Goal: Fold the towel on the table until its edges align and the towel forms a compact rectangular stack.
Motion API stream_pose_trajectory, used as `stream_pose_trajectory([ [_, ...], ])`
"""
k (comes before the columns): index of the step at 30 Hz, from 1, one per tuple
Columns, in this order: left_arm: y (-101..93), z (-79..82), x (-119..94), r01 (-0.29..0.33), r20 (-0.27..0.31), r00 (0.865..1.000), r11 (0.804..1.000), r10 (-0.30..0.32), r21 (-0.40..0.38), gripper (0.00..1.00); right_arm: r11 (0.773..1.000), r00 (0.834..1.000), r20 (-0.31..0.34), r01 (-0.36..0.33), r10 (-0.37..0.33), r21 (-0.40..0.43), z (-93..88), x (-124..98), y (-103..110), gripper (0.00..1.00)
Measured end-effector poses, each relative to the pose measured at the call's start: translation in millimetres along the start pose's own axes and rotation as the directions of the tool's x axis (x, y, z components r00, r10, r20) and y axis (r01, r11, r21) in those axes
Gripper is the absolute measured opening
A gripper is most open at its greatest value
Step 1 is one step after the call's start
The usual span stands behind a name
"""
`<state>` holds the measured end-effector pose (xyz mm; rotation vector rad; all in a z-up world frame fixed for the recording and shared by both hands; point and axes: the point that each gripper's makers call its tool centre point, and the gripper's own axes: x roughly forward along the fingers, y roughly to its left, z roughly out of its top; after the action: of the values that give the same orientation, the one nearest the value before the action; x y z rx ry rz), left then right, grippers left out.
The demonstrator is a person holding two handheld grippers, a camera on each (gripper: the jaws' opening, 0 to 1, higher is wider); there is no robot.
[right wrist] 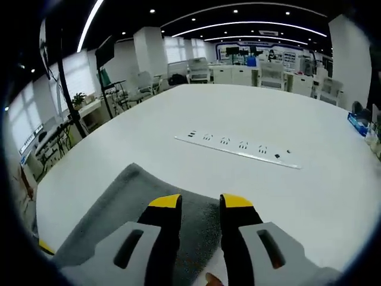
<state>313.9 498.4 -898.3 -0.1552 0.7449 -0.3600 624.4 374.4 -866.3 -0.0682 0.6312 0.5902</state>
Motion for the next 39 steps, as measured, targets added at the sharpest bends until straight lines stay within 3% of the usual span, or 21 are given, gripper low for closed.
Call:
stream_pose_trajectory([
  [15,-6.1,-3.7,5.1,0.015,-0.041,0.999,0.999,-0.014,0.032,0.22,1.0,0.998,-0.057,0.025,-0.025,0.01,-33.1,-0.2,-13.0,0.24],
  [22,-8.6,-6.6,10.4,0.026,-0.075,0.997,0.999,-0.023,0.044,0.19,0.999,0.998,-0.057,0.013,-0.011,0.03,-37.7,2.9,-13.9,0.14],
  [26,-12.9,-6.9,10.9,0.026,-0.095,0.995,0.996,-0.018,0.085,0.17,0.999,0.998,-0.064,0.022,-0.024,-0.035,-37.7,1.7,-14.6,0.1],
  [34,-28.8,-6.2,14.6,0.052,-0.113,0.993,0.99,-0.037,0.129,0.16,0.999,0.997,-0.068,0.037,-0.039,-0.035,-45.0,-3.0,-37.0,0.09],
  [39,-50.4,-8.1,22.8,0.107,-0.13,0.988,0.981,-0.086,0.163,0.16,0.998,0.995,-0.073,0.064,-0.065,-0.015,-52.5,-15.5,-59.0,0.1],
])
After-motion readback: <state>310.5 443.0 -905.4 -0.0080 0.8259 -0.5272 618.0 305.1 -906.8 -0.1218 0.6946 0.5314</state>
